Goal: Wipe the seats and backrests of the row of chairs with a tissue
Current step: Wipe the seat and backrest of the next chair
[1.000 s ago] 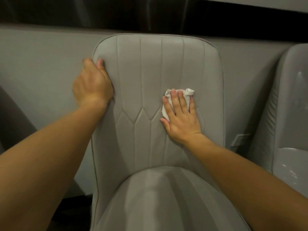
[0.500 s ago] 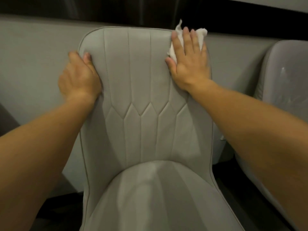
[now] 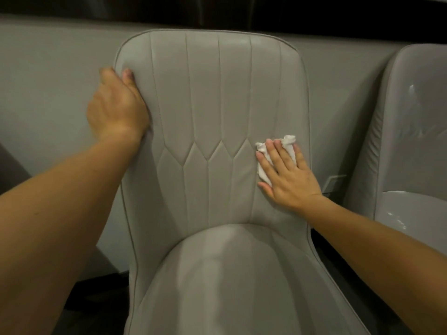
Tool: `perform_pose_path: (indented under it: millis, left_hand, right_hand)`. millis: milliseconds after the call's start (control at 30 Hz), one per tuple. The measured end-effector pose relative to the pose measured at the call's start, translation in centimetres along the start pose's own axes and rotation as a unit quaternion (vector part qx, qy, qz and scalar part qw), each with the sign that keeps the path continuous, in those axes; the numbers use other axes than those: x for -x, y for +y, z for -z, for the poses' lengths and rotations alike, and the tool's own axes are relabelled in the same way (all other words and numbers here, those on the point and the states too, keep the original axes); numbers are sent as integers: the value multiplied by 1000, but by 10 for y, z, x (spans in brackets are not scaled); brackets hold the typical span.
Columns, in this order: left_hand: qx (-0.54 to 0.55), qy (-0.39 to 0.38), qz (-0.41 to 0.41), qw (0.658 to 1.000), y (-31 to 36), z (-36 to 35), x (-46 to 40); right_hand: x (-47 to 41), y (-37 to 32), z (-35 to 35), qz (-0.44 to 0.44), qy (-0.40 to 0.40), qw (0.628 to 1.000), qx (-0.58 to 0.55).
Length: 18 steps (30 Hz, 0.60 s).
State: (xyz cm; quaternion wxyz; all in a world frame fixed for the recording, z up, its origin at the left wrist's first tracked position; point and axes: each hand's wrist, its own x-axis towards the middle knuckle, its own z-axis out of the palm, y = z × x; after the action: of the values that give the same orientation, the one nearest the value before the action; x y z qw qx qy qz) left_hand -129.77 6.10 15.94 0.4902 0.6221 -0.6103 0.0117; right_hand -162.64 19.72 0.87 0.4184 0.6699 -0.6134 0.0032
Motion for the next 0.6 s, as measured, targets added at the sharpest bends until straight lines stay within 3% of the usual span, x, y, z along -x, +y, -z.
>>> perform_pose_path:
  millis: [233, 400, 600]
  left_hand:
    - [-11, 3, -4, 1000, -1, -2, -1]
    - [-9, 0, -4, 1000, -2, 0, -2]
    - [-4, -20, -22, 1000, -5, 2, -7]
  right_hand:
    - [-94, 26, 33, -28, 67, 997, -26]
    - [-140, 17, 52, -141, 82, 984, -70]
    - [-172, -46, 68, -337, 149, 905, -214]
